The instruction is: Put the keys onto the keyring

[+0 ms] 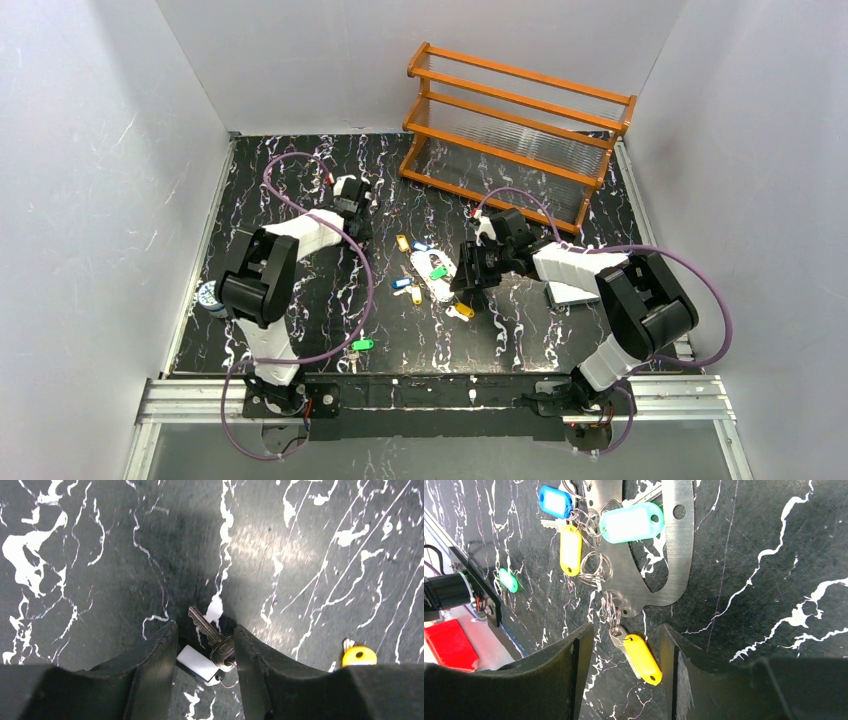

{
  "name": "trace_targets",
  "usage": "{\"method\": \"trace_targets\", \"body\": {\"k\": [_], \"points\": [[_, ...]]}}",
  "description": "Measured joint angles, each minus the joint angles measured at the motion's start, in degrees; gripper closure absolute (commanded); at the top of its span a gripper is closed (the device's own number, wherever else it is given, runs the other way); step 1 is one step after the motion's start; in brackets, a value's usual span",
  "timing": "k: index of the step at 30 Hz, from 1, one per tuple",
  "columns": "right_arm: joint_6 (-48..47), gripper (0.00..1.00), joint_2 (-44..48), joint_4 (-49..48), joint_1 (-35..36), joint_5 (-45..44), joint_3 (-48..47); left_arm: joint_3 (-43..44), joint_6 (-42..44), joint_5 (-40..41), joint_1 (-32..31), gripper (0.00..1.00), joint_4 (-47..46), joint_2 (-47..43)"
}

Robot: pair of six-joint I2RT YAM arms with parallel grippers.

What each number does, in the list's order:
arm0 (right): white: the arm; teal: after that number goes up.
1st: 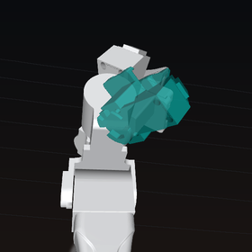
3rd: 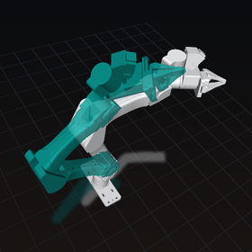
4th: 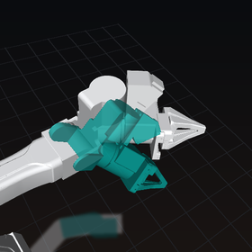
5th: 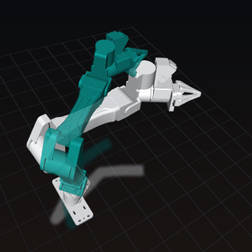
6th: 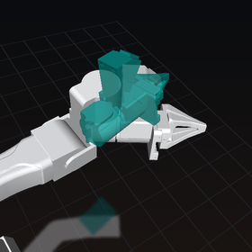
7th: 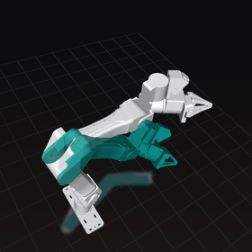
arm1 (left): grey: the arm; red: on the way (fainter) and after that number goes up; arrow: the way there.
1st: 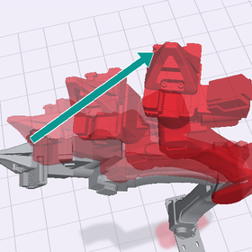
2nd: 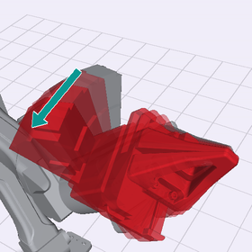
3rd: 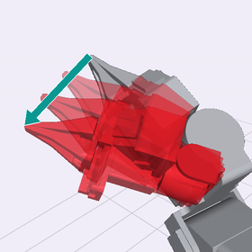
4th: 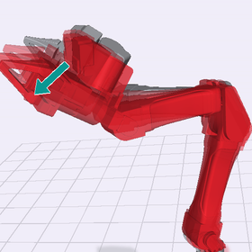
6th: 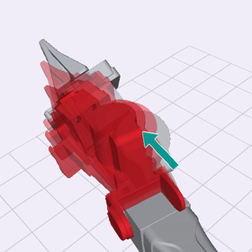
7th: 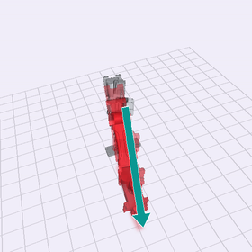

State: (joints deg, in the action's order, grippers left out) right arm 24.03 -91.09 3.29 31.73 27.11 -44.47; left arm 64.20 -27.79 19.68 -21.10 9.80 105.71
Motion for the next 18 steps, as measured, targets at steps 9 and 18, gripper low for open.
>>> {"method": "trace_targets", "body": {"k": [9, 18], "points": [[-0.4, 0.40, 0.0, 0.5, 0.0, -0.6, -2.2, -11.8, -2.7, -4.9, -1.0, 0.65, -1.4, -10.3], [-1.1, 0.39, -1.2, 1.2, -0.2, -2.6, -6.3, -19.8, -5.4, -7.9, -5.2, 0.39, 3.6, -24.0]]}}
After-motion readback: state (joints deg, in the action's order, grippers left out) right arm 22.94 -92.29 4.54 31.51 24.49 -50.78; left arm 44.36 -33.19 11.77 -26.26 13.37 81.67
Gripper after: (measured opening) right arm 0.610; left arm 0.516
